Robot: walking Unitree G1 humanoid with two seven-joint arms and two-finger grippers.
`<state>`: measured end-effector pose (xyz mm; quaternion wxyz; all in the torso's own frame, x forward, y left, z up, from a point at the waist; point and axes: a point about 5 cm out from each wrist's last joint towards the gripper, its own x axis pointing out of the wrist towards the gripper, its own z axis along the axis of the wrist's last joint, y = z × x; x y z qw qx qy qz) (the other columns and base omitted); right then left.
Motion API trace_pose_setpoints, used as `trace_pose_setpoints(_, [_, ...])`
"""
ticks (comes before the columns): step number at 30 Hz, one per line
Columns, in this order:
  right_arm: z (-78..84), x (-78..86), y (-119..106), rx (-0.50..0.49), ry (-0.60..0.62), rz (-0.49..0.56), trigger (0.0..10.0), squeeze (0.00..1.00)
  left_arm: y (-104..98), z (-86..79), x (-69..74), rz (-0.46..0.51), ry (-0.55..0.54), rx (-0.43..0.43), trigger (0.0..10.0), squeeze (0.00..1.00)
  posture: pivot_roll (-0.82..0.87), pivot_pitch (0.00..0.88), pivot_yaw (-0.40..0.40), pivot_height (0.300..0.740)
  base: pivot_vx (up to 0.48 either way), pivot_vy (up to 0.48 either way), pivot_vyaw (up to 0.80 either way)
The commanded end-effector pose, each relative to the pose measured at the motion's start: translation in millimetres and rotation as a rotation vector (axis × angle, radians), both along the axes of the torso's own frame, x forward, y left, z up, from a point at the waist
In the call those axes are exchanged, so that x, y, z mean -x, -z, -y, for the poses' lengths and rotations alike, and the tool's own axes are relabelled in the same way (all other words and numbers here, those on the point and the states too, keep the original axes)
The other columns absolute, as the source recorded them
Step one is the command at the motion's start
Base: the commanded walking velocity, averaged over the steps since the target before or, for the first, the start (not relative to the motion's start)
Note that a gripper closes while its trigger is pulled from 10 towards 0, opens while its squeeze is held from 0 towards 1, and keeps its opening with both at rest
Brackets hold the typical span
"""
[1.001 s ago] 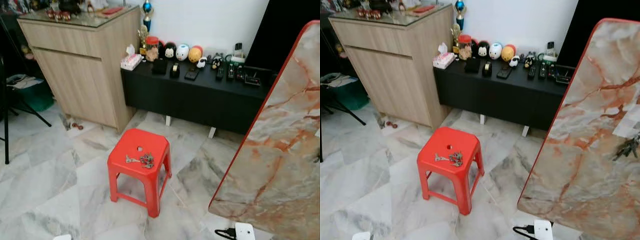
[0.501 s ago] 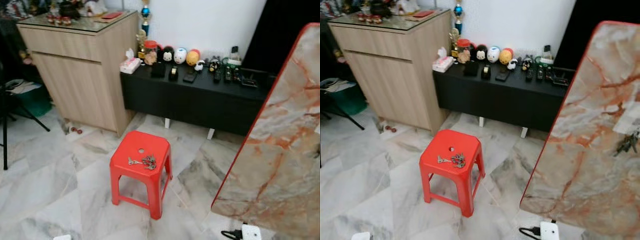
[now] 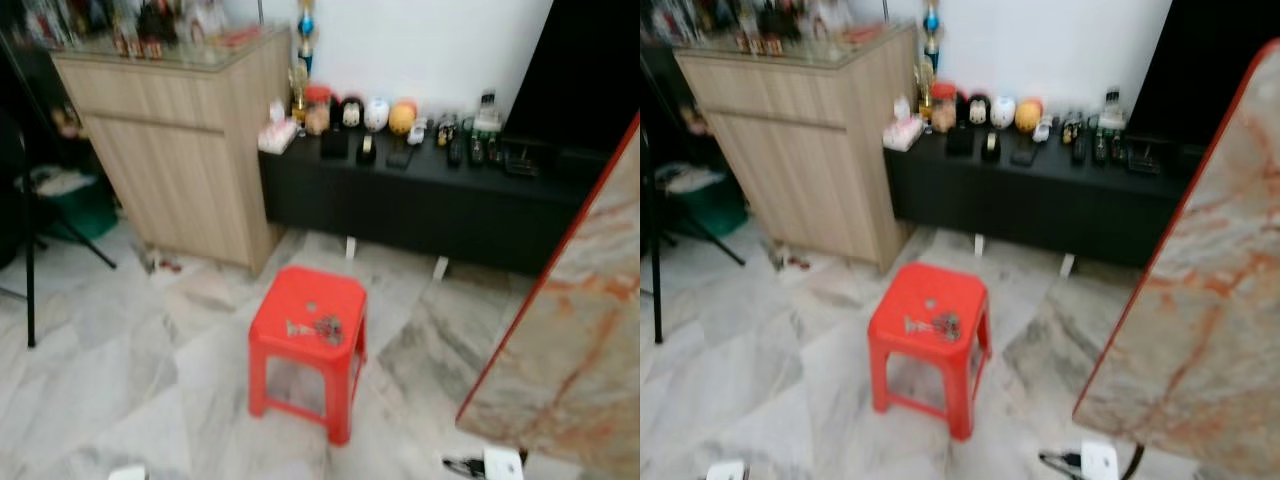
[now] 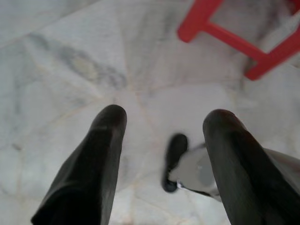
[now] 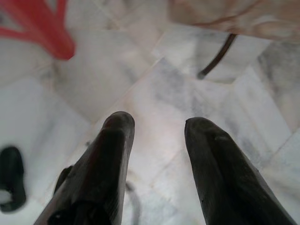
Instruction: Hang keys on a hook
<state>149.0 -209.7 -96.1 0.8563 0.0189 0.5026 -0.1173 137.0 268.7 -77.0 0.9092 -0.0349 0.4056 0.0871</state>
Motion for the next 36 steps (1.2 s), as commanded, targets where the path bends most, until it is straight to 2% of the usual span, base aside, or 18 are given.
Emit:
trace_pose_setpoints(1, [1.6,-4.8,-2,-0.005,0.008,0.015,10.0,0.00,2,-4.0,7.8,-0.027,-0.012,-0.005,10.0,0.00,0.19,0.000,-0.001,0.740,0.000,0.375,0.00])
trace_pose_setpoints(13, [12.2,-3.9,-4,-0.007,0.032,0.022,10.0,0.00,2,-2.7,7.5,-0.023,-0.027,-0.001,10.0,0.00,0.20,0.000,-0.006,0.740,0.000,0.374,0.00])
trace_pose_setpoints(36, [10.2,-7.8,-5,-0.007,0.025,0.028,10.0,0.00,2,-1.8,4.8,-0.006,-0.057,0.010,10.0,0.00,0.20,0.000,-0.011,0.740,0.000,0.364,0.00])
